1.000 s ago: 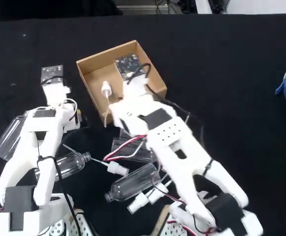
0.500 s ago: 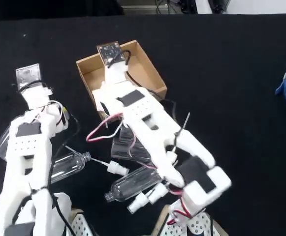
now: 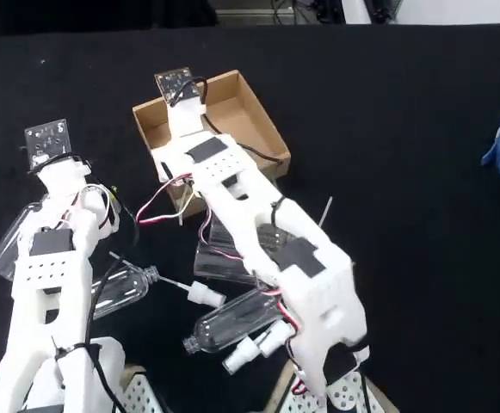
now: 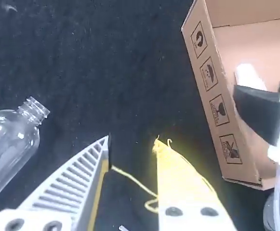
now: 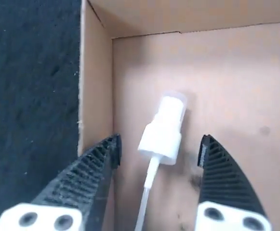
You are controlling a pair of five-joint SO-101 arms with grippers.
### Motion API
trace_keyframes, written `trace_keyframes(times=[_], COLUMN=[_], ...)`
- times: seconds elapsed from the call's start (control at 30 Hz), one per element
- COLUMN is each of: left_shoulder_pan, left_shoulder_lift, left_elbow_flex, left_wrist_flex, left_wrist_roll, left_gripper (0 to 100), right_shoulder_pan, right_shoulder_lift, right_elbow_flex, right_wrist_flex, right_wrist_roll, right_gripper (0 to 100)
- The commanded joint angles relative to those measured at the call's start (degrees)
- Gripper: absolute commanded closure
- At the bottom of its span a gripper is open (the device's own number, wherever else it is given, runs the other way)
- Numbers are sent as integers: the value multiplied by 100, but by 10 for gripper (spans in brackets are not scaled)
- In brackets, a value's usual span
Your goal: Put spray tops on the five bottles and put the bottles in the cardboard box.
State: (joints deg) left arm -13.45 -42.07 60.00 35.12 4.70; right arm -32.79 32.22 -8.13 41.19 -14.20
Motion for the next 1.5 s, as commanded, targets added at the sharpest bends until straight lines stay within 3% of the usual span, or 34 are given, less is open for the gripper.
trace_keyframes(times=[0.0, 0.13, 0.27, 0.63, 0.87, 0.97, 1.13, 1.27, 1.47], left_shoulder_pan=[-31, -40, -40, -40, -40, -40, -40, -40, -40], left_shoulder_lift=[-193, -202, -202, -202, -193, -185, -176, -176, -149], left_elbow_flex=[-66, -66, -66, -66, -57, -57, -66, -57, 75], left_wrist_flex=[-105, -105, -105, -114, -114, -114, -114, -114, -492], left_wrist_roll=[18, 18, 18, 18, 18, 18, 18, 18, 18], left_gripper=[967, 967, 967, 967, 967, 967, 967, 967, 967], right_shoulder_pan=[88, 114, 114, 510, 571, 958, 2092, 3710, 6004], right_shoulder_lift=[84, 215, 189, -1182, -2949, -3644, -4708, -5279, -5244], right_elbow_flex=[-479, -453, -514, -892, -268, 312, 1297, 2316, 3934], right_wrist_flex=[44, 62, 422, 1732, 2374, 2532, 2822, 2743, 1116], right_wrist_roll=[-62, -53, -35, -44, -9, -9, 18, 431, 457], right_gripper=[757, 815, 995, 989, 989, 989, 987, 987, 987])
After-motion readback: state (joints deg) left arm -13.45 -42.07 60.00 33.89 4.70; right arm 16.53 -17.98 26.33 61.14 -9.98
